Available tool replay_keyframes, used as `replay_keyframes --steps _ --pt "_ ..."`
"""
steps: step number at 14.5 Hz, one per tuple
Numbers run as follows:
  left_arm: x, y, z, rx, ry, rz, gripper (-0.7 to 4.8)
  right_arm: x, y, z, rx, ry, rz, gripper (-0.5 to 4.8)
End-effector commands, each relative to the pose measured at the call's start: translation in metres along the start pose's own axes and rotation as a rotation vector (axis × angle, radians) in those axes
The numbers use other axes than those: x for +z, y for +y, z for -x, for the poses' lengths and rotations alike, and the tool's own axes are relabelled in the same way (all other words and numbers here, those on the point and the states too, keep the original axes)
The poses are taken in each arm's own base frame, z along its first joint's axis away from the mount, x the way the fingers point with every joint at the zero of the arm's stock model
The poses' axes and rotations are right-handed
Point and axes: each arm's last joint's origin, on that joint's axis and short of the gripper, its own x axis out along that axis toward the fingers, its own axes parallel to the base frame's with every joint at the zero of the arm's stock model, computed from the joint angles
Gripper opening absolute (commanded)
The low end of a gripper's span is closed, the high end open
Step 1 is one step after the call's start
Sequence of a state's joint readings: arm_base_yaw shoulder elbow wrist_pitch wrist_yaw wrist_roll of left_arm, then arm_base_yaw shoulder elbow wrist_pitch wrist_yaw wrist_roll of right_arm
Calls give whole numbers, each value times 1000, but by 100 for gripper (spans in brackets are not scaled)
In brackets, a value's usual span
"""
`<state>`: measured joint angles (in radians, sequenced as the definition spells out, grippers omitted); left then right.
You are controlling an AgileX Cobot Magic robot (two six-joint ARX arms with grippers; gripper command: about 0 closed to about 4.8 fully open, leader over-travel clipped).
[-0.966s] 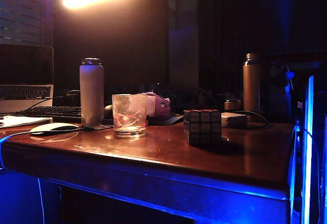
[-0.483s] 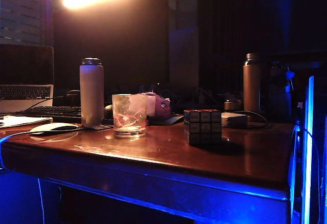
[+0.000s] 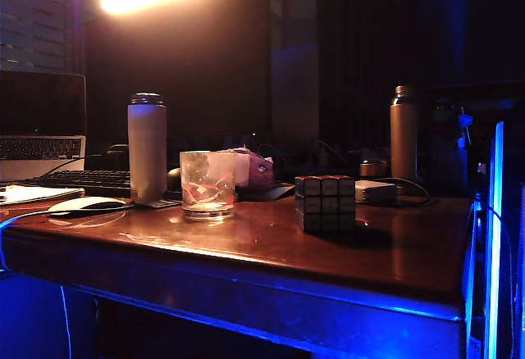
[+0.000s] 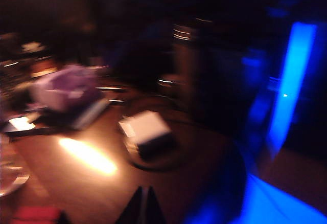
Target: Stack the Rubik's Cube on top of the glass cup.
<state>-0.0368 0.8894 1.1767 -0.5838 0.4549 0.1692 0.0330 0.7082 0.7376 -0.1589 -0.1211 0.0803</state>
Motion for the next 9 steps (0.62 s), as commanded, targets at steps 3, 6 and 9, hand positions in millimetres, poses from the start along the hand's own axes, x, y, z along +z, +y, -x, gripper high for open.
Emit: replay_keyframes --steps 3,6,9 --pt "19 2 -27 -83 123 -47 -3 8 15 -92 148 364 -26 -1" --pt "18 4 -27 19 149 -51 -3 -16 44 -151 280 520 -21 -1" --pt "18 4 -27 15 147 -51 -3 -51 71 -184 352 657 -45 5"
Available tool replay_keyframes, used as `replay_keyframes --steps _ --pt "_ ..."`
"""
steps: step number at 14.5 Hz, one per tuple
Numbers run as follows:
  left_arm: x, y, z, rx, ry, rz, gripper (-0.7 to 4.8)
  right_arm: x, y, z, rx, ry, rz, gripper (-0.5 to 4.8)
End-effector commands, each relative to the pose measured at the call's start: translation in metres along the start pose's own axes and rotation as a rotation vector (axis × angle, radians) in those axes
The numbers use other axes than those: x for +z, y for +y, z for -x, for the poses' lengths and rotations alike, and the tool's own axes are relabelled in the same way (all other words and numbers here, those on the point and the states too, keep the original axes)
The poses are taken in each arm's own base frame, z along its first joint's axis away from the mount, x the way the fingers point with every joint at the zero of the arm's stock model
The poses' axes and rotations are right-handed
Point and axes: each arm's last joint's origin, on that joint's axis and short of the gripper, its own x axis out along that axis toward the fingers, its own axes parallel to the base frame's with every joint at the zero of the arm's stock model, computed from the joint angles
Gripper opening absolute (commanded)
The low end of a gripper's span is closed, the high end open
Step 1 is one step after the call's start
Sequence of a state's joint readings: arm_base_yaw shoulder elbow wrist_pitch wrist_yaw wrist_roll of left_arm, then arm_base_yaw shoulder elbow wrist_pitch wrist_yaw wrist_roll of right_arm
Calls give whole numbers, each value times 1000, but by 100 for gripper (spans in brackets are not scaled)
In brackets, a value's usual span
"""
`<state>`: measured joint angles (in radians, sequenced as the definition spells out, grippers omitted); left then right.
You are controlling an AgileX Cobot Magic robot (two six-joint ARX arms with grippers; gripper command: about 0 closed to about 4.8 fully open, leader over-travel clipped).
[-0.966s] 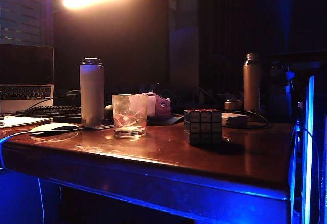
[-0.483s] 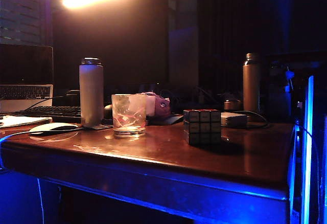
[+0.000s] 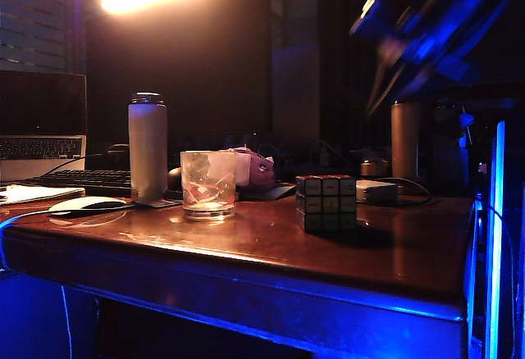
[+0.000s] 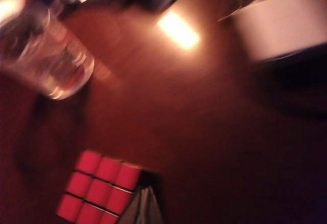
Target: Stack the Rubik's Cube on top of the glass cup.
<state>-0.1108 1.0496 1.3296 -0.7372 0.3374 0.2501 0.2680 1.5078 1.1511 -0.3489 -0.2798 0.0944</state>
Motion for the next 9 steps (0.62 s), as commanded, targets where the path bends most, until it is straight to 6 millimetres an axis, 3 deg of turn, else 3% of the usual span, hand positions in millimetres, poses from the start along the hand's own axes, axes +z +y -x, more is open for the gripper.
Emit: replay_keyframes --steps 1,3,9 --pt "2 0 2 2 -18 -7 -3 -6 13 -33 53 61 -16 99" --pt "2 0 2 2 -19 -8 -3 -11 25 -50 75 73 -36 479" --pt "2 -1 2 -38 -28 -8 -3 -20 37 -75 30 75 -61 479"
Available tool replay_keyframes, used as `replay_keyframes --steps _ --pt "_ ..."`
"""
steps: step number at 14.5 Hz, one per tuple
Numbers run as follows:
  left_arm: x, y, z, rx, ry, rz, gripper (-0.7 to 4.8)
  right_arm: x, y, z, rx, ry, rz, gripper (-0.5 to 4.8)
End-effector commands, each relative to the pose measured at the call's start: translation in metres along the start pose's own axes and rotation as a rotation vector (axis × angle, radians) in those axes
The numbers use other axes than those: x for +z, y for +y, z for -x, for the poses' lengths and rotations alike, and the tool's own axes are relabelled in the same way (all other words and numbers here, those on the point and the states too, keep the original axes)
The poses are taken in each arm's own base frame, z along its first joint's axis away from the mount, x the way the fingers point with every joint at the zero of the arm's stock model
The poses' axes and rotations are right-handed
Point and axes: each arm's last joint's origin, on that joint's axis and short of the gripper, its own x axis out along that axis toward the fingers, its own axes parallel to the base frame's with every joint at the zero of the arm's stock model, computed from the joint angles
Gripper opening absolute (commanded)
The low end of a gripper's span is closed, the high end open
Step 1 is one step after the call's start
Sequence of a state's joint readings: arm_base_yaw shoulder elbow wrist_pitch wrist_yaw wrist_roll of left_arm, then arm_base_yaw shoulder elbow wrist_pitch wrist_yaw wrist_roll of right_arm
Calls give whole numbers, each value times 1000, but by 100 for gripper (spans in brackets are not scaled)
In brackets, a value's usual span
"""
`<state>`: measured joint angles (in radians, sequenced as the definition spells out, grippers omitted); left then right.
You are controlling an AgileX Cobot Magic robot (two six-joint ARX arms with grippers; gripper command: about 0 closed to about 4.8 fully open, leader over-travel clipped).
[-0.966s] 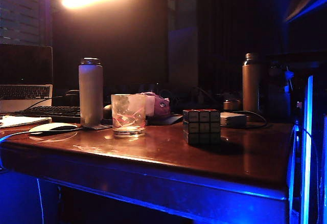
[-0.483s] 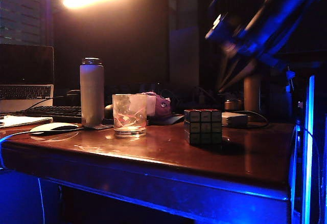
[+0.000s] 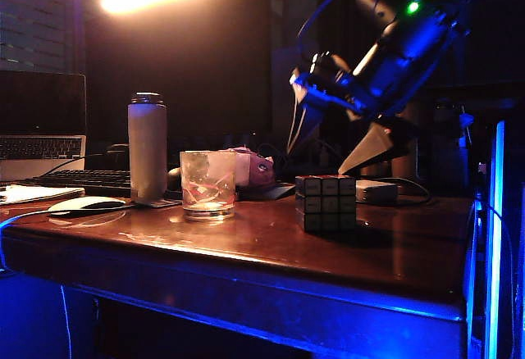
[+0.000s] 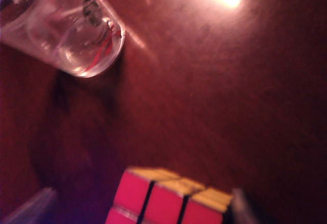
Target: Stack the Rubik's Cube on top of the glass cup.
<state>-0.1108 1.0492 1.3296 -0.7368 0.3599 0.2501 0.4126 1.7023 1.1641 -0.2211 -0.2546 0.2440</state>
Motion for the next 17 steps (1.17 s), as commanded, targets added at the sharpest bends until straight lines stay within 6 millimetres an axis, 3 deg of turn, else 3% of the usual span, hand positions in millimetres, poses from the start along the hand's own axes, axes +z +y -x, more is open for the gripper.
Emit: replay_keyframes --steps 1,16,17 --pt "2 -1 2 -17 -23 -8 -3 -2 8 -8 -55 -11 14 479" --pt "2 -1 2 -17 -22 -11 -3 -31 20 -37 -121 153 30 479" --pt "2 -1 2 -17 -22 -11 -3 -31 20 -37 -116 157 29 330"
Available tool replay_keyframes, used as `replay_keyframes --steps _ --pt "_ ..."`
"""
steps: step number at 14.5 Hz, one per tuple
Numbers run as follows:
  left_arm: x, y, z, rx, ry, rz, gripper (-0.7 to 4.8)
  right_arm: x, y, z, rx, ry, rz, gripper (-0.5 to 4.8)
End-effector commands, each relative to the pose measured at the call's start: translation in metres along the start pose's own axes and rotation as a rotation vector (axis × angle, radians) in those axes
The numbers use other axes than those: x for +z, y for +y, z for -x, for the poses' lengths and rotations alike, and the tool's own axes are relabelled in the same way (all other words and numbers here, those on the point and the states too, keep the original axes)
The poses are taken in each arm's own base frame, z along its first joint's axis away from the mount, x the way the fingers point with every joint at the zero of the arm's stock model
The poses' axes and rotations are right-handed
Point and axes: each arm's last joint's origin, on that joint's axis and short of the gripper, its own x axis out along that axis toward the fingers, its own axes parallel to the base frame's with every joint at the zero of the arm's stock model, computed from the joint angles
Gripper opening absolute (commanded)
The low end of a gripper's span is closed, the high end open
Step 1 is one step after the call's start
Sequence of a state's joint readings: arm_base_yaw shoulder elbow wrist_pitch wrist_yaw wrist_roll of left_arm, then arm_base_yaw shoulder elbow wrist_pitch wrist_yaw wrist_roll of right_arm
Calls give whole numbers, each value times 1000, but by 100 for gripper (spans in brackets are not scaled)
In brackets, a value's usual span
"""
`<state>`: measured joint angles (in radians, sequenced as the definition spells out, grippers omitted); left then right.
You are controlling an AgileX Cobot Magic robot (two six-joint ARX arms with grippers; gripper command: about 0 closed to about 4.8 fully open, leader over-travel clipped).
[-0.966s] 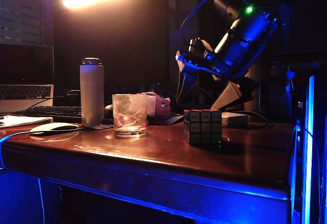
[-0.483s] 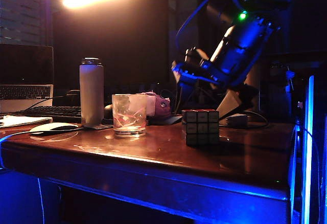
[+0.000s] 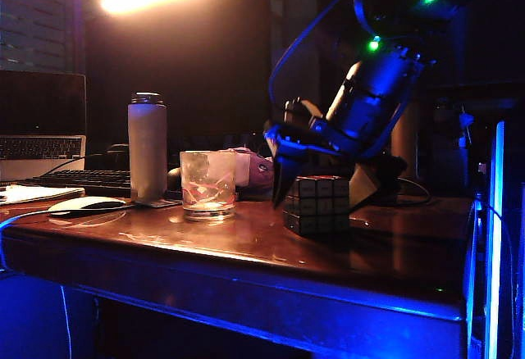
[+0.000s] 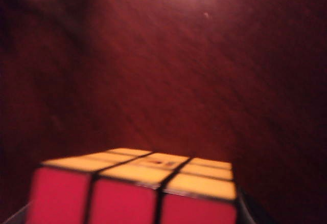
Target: Stack the Rubik's Cube on top of the glass cup.
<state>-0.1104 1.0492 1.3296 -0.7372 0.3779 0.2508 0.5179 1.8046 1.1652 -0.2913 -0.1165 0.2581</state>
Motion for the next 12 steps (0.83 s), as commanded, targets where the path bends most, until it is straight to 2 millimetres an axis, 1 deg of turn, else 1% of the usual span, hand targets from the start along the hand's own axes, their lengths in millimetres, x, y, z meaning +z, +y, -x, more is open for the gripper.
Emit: replay_keyframes --steps 1,3,4,5,7,9,12 --pt "2 0 2 0 -18 -10 -3 1 1 2 7 -1 -3 291" --pt "2 0 2 0 -18 -10 -3 -1 2 2 51 28 -6 291" --pt "2 0 2 0 -18 -11 -3 -4 2 2 78 71 -11 291" --pt "2 0 2 0 -18 -11 -3 -5 4 2 125 83 -11 291" --pt "2 0 2 0 -18 -11 -3 2 6 7 141 90 -4 291" --pt "2 0 2 0 -18 -11 -3 22 16 20 138 56 30 291" --pt "2 0 2 0 -18 -11 -3 70 30 51 98 -62 85 291"
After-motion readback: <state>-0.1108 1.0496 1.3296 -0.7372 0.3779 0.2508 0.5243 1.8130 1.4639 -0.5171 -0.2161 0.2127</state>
